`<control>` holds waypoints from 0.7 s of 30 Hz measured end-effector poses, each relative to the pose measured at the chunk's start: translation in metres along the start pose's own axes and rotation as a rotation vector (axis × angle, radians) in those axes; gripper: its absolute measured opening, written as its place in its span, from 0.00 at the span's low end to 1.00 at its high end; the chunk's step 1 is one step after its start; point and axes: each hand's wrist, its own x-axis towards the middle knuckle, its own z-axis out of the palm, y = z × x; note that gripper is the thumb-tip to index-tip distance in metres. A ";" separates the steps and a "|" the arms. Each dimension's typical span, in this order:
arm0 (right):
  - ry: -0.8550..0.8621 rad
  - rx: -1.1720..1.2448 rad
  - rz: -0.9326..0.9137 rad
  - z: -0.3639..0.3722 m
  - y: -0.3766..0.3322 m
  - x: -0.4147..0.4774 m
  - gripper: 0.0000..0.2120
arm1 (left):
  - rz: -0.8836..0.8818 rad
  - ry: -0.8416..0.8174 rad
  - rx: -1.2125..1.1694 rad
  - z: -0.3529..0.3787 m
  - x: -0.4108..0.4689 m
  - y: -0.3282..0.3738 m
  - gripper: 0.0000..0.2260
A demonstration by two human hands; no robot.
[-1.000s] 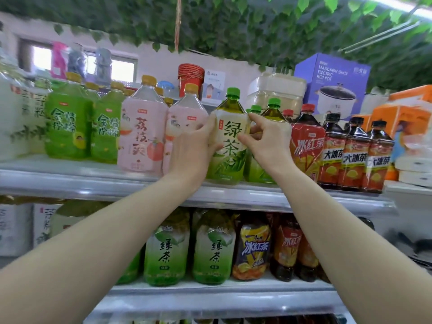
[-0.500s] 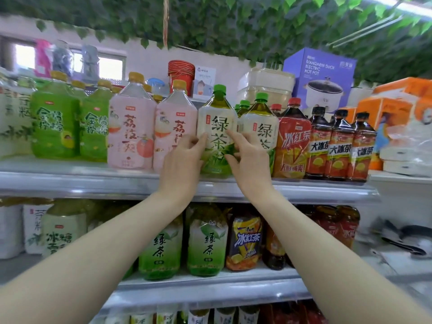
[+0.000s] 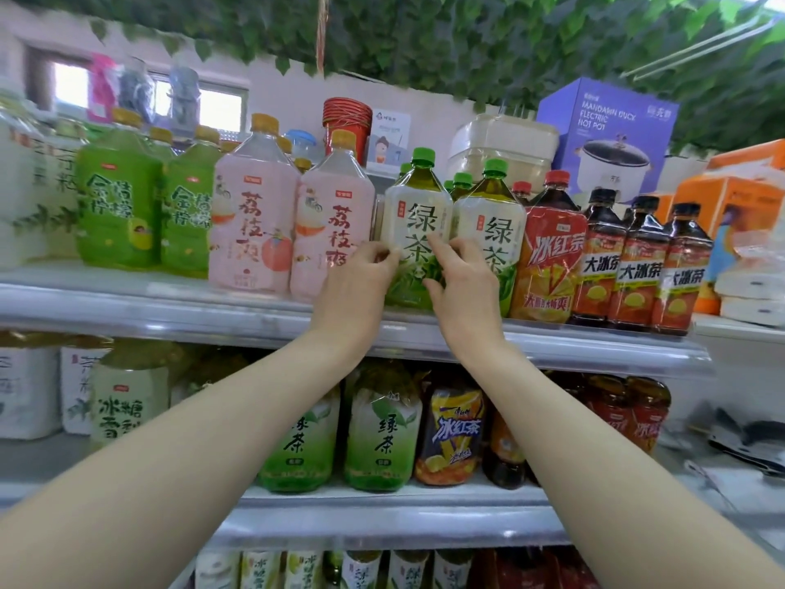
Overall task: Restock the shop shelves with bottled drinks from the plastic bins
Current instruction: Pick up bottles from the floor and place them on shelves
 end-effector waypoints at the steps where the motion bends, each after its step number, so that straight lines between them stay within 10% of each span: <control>1: 0.000 -0.006 -0.004 0.000 0.000 0.000 0.30 | 0.006 0.001 -0.001 0.000 -0.001 -0.001 0.20; 21: 0.110 0.089 0.114 0.032 -0.120 -0.092 0.16 | -0.149 -0.051 -0.352 -0.100 -0.113 -0.103 0.20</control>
